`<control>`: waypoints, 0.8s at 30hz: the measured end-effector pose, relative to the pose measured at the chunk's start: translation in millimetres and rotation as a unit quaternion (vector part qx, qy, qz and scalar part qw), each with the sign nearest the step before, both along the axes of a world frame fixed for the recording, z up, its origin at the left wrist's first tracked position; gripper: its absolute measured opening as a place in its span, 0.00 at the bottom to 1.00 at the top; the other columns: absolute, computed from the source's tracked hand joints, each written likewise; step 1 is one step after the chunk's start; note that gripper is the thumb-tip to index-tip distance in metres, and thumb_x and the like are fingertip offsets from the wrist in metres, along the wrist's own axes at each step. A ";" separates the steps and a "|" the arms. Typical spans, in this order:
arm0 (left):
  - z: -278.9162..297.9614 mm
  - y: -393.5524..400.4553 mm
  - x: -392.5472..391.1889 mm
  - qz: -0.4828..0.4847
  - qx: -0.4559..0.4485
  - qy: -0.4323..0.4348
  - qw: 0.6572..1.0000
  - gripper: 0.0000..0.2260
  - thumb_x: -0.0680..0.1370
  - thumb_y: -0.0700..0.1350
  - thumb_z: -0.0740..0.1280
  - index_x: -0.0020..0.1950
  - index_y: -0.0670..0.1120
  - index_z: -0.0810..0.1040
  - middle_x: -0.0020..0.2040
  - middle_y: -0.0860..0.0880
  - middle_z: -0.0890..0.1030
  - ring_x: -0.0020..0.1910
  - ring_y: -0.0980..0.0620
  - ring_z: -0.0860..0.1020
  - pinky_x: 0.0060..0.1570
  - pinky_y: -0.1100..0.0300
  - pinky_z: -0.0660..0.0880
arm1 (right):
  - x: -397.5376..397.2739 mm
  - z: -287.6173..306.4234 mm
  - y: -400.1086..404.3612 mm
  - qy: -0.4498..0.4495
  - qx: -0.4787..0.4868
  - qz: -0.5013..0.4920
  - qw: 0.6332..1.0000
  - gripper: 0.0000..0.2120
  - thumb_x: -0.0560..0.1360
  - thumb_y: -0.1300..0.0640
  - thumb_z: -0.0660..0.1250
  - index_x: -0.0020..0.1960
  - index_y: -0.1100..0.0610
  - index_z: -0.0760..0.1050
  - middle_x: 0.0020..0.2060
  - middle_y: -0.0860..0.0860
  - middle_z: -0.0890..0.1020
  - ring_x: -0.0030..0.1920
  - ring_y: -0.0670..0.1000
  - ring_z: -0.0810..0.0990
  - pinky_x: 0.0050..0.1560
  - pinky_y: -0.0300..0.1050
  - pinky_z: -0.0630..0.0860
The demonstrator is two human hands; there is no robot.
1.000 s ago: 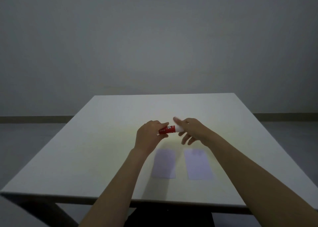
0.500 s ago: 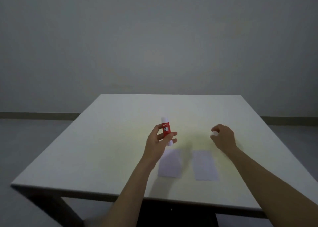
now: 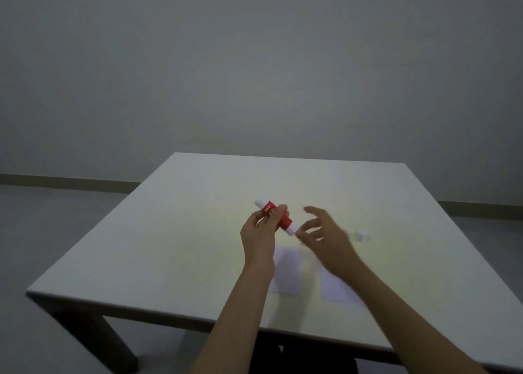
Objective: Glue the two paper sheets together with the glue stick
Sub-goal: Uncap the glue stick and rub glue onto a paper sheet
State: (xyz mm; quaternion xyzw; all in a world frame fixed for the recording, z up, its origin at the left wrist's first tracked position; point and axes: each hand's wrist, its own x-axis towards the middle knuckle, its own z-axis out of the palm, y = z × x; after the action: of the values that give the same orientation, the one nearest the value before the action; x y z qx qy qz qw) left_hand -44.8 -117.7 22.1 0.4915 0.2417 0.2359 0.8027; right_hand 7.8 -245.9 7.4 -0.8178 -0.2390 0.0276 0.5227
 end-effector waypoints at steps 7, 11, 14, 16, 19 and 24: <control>17.0 -2.2 2.7 0.057 -0.012 -0.003 0.998 0.10 0.71 0.46 0.73 0.48 0.45 0.79 0.45 0.46 0.85 0.48 0.48 0.83 0.60 0.52 0.74 | -29.6 18.3 26.6 0.145 0.210 0.083 0.963 0.09 0.77 0.55 0.63 0.56 0.57 0.74 0.35 0.51 0.82 0.33 0.49 0.81 0.36 0.39 0.80; 17.2 -8.7 2.3 0.021 -0.020 -0.027 0.999 0.11 0.70 0.43 0.74 0.49 0.43 0.77 0.45 0.45 0.85 0.49 0.47 0.84 0.62 0.50 0.74 | -32.2 19.6 34.6 0.130 0.190 -0.013 0.973 0.13 0.80 0.55 0.56 0.40 0.58 0.73 0.24 0.50 0.70 0.23 0.47 0.67 0.23 0.34 0.66; 15.6 -18.3 2.9 -0.020 0.041 -0.024 0.999 0.12 0.69 0.44 0.75 0.50 0.43 0.77 0.43 0.49 0.87 0.48 0.51 0.84 0.61 0.51 0.74 | -31.0 21.4 34.3 0.266 0.230 -0.077 0.933 0.21 0.80 0.53 0.51 0.29 0.56 0.66 0.17 0.46 0.65 0.18 0.45 0.61 0.18 0.34 0.60; 15.6 -20.6 2.2 -0.029 0.038 -0.031 0.998 0.13 0.69 0.43 0.75 0.51 0.41 0.78 0.40 0.52 0.87 0.45 0.54 0.85 0.57 0.55 0.74 | -31.8 25.2 30.4 0.321 0.254 -0.067 0.910 0.23 0.78 0.49 0.52 0.27 0.56 0.65 0.16 0.46 0.64 0.17 0.46 0.60 0.18 0.35 0.59; 13.7 -16.5 1.1 -0.022 0.011 -0.029 0.999 0.12 0.70 0.44 0.74 0.49 0.42 0.77 0.43 0.47 0.86 0.44 0.51 0.84 0.53 0.53 0.75 | -32.7 20.5 25.9 0.144 0.199 -0.042 0.969 0.15 0.78 0.47 0.58 0.45 0.57 0.76 0.28 0.48 0.78 0.21 0.46 0.73 0.22 0.36 0.69; 13.8 -14.6 0.1 -0.016 -0.041 -0.059 0.997 0.09 0.71 0.41 0.73 0.48 0.44 0.77 0.39 0.48 0.86 0.44 0.50 0.85 0.53 0.57 0.77 | -32.1 13.3 22.5 0.056 0.238 -0.013 0.970 0.05 0.78 0.59 0.61 0.49 0.57 0.75 0.29 0.51 0.77 0.25 0.46 0.73 0.26 0.35 0.72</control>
State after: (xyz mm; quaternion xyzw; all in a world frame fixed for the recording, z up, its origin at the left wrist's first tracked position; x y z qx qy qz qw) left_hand -44.7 -132.3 35.8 0.4470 0.1953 0.2417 0.8388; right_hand -24.3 -223.4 20.8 -0.6701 -0.1988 0.0086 0.7151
